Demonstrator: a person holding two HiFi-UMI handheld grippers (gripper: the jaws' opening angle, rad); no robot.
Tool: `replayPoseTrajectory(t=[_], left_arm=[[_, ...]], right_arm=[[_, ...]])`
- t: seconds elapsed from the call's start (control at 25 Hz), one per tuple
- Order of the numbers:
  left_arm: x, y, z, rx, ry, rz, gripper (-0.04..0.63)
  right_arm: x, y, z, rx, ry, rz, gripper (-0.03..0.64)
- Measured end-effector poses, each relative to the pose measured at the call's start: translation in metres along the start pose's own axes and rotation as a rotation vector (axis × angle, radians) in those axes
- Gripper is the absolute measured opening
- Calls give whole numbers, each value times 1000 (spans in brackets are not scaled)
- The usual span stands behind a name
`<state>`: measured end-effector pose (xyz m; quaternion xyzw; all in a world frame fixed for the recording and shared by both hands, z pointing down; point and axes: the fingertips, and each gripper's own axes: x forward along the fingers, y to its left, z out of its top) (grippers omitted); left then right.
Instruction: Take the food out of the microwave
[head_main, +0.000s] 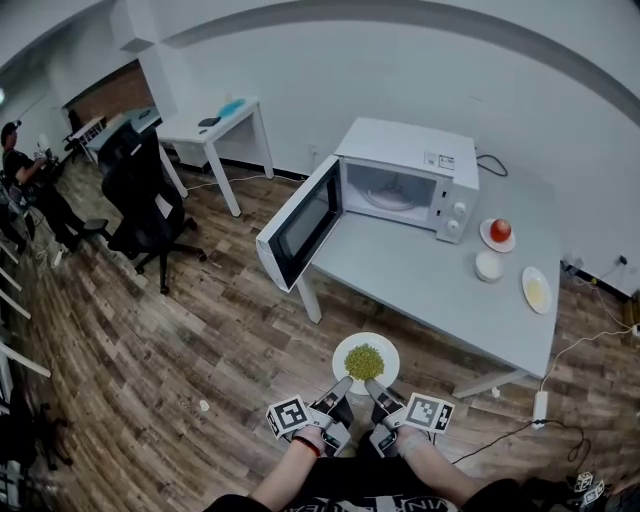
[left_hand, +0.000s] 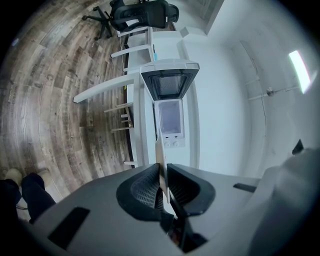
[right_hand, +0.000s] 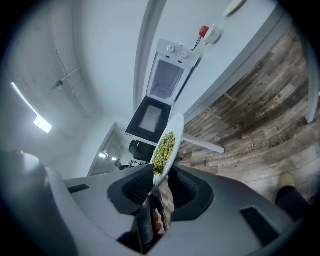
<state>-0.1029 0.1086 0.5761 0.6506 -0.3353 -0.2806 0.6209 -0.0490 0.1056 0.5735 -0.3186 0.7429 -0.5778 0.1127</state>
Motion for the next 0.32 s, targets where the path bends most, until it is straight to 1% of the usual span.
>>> replayPoseTrajectory(t=[0.08,0.24,0.32], left_arm=[[10,-2,5,-9,-7,-3,46],[37,-11,14,-64,-26,-45,46],[50,-14,17,-80,-32,-59,46]], right_arm=[[5,0,11,-5,6,1,96],[14,-4,36,-11,7,1,97],[17,-7,49,-15,7,3,97]])
